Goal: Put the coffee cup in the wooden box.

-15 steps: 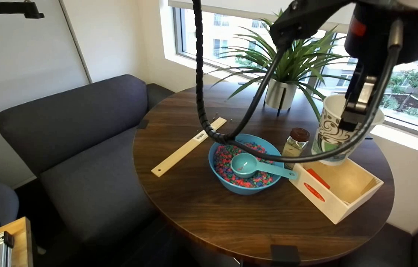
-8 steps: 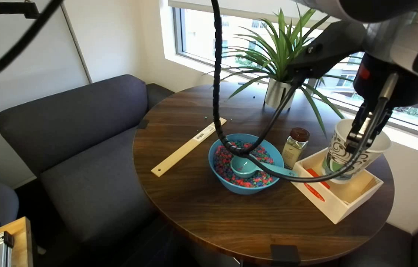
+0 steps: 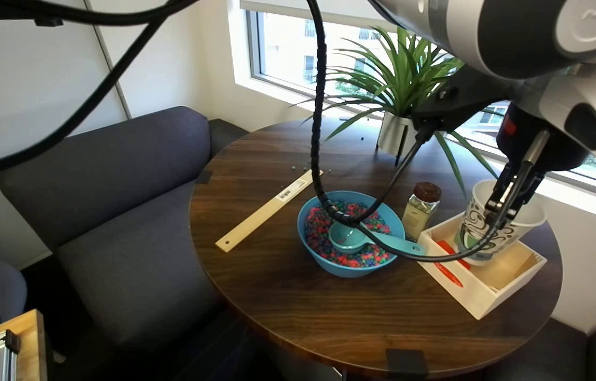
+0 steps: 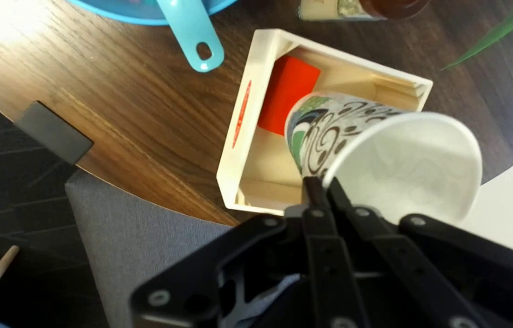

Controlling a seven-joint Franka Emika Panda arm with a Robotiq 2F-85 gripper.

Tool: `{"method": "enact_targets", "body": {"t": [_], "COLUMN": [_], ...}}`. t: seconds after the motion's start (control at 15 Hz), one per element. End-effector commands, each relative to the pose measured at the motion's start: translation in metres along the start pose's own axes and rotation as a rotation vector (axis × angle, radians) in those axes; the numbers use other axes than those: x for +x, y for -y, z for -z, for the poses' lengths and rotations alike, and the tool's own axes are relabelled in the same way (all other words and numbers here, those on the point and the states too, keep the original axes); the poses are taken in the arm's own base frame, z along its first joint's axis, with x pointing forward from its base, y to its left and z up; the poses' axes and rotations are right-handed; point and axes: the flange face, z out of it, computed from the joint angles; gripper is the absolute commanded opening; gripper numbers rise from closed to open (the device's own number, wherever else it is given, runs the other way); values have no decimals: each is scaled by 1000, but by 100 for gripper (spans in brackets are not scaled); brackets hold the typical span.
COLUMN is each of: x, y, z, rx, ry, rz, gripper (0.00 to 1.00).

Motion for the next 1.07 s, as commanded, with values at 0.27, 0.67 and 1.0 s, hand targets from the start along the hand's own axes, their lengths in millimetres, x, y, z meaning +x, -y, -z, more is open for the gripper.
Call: {"method": "enact_targets", "body": {"t": [0.27, 0.67, 1.0], "x": [10, 20, 20], "y": [2, 0, 1], "z": [-10, -8, -18], "rx": [-5, -17, -28], "ry": [8, -34, -37], "rz": [-76, -116, -124], "gripper": [1, 1, 1]}}
